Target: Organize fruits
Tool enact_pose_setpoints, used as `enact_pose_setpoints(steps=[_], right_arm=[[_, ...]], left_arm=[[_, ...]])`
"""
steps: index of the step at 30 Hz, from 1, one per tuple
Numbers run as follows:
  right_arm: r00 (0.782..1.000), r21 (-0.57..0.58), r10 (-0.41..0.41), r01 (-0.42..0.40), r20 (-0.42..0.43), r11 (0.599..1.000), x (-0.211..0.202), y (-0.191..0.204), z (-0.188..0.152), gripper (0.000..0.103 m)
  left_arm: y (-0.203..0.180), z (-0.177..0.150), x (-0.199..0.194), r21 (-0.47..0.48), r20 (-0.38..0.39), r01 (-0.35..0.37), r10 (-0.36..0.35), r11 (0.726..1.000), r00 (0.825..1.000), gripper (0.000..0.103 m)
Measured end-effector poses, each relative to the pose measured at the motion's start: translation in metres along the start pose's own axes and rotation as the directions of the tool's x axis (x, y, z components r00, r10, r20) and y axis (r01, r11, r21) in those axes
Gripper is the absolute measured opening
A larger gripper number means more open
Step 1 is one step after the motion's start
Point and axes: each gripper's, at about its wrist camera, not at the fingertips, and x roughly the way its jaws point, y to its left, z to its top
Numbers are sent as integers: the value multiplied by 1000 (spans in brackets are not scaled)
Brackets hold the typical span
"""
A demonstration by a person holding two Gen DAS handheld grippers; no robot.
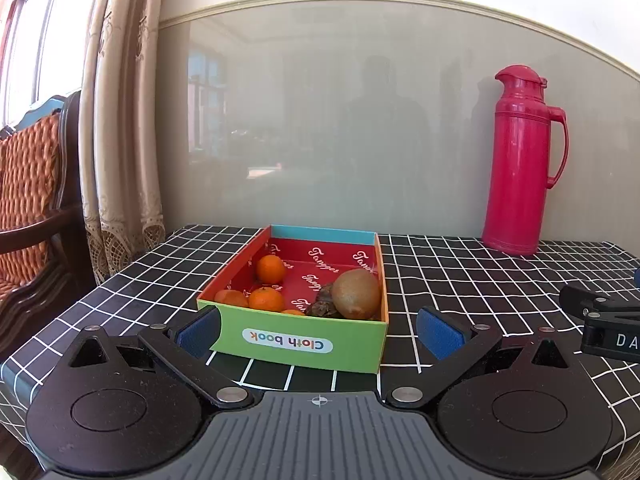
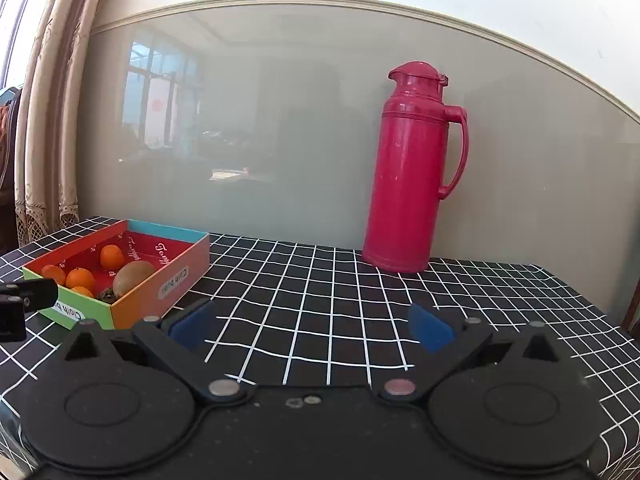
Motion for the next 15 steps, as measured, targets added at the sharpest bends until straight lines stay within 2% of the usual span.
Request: enact_pose_setpoints(steps=[15], right_arm=[[1000,-14,6,-6,-9,1000,2,2,0,103]], left_arm=[[1,0,-1,6,2,-3,3,1000,1000,103]])
